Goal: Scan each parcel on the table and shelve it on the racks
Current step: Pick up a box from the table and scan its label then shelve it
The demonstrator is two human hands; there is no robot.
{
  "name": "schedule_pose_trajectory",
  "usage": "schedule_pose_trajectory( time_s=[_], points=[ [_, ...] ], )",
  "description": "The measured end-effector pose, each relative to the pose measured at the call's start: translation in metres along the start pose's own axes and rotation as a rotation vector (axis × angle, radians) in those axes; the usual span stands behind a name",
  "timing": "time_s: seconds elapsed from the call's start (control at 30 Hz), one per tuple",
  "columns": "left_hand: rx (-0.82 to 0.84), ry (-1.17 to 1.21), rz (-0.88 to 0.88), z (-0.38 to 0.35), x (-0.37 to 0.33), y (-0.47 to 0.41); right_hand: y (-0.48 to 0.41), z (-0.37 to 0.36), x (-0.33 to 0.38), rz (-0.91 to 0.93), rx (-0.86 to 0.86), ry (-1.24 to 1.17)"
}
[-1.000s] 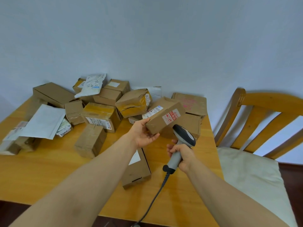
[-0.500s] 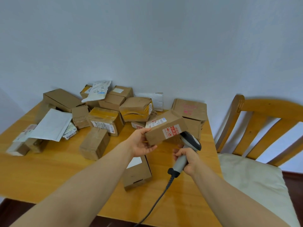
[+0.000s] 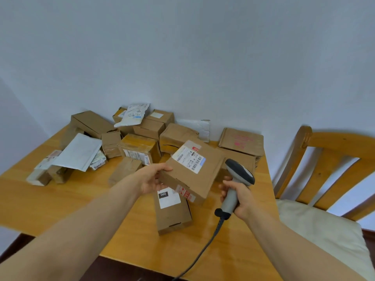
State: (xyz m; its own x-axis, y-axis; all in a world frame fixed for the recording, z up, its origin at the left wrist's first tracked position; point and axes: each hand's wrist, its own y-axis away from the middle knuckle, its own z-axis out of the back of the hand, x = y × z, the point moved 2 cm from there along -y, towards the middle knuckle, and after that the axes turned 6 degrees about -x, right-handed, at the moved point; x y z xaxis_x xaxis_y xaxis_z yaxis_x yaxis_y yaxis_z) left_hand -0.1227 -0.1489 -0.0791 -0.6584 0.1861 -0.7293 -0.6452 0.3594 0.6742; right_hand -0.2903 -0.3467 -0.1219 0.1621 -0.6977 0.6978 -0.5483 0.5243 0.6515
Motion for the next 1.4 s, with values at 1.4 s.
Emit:
schedule_pose_trajectory(
  time_s=[1.4],
  points=[
    [-0.405, -0.235, -0.302, 0.098, -0.088, 0.028, 0.033, -0.104, 0.002, 0.135, 0.354, 0.340]
  ],
)
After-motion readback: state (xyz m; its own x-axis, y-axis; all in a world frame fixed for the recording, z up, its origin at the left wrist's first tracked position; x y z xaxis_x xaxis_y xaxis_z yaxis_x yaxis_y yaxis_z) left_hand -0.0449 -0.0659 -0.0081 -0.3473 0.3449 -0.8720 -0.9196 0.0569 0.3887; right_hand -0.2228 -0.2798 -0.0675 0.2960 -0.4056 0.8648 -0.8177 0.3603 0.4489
